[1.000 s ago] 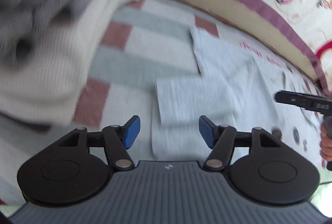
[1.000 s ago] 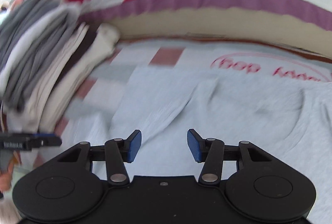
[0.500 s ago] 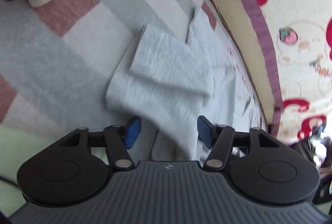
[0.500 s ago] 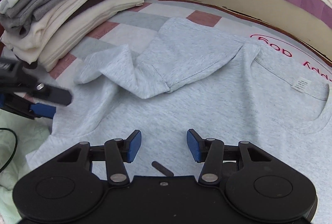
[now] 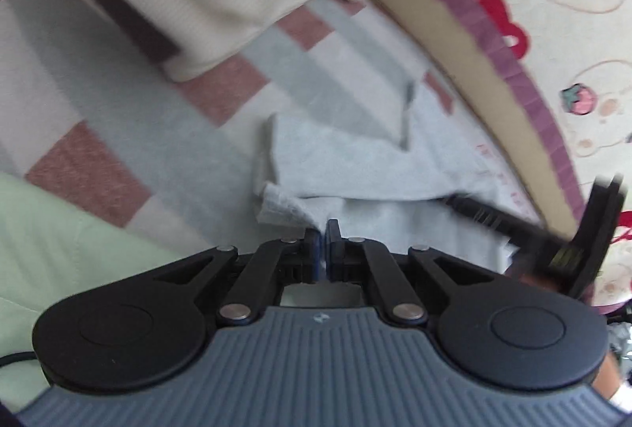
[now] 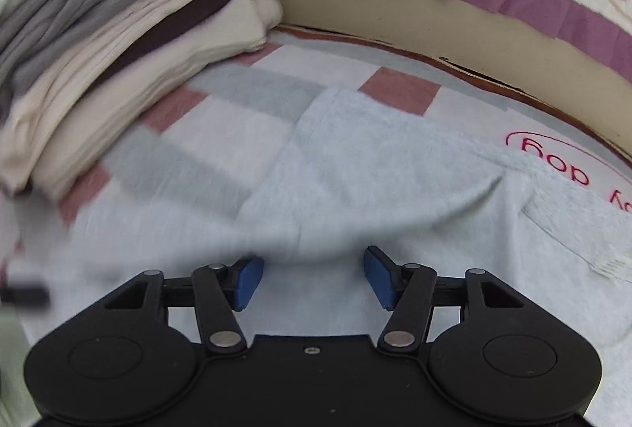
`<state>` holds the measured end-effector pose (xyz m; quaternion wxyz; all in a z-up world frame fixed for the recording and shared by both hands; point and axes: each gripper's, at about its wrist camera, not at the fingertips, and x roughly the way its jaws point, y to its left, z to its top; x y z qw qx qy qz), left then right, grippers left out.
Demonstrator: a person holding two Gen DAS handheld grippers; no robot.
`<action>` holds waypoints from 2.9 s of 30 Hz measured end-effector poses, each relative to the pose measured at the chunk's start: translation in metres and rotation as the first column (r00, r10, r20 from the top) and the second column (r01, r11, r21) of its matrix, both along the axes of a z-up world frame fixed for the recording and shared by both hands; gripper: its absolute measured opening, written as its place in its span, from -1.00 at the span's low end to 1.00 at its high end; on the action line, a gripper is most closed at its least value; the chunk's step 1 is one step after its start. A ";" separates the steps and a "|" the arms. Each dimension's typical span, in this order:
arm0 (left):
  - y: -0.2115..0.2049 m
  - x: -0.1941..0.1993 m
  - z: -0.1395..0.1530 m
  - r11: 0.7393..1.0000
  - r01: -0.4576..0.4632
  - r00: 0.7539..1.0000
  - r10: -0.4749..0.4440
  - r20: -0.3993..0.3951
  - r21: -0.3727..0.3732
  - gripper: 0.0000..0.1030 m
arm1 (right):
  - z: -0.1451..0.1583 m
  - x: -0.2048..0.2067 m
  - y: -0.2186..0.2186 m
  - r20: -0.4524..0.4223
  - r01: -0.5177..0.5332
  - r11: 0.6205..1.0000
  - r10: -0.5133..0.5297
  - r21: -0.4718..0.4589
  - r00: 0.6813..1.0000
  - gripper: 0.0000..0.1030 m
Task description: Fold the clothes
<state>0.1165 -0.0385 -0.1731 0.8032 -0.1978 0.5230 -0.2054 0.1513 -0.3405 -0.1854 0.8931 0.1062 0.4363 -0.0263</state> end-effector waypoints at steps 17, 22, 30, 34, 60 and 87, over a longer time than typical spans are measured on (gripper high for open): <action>0.007 0.021 -0.051 0.947 -0.100 0.950 -0.001 -0.313 -0.305 -0.09 | 0.029 -0.096 -0.069 0.100 0.277 0.954 -0.289 0.119 0.952 0.17; -0.007 0.027 -0.032 0.985 -0.099 0.992 0.088 -0.085 -0.140 -0.66 | 0.012 -0.148 -0.094 0.054 0.333 0.940 -0.337 0.077 0.940 0.18; -0.020 0.005 0.014 0.992 -0.027 0.959 -0.009 0.284 0.123 -0.95 | 0.004 -0.145 -0.105 0.104 0.350 0.928 -0.364 0.129 0.926 0.18; -0.016 0.019 -0.009 0.985 -0.055 0.991 0.034 0.131 0.164 -0.94 | 0.010 -0.150 -0.136 0.108 0.459 0.886 -0.463 0.062 0.880 0.19; -0.031 0.011 -0.013 0.961 0.004 0.987 -0.049 0.156 0.277 -0.93 | -0.014 -0.117 -0.224 0.122 0.499 0.821 -0.485 -0.278 0.866 -0.81; -0.017 0.014 -0.016 0.980 0.001 0.996 -0.018 0.083 0.201 -0.87 | 0.005 -0.001 -0.119 0.100 0.173 0.981 -0.164 -0.091 0.981 -0.77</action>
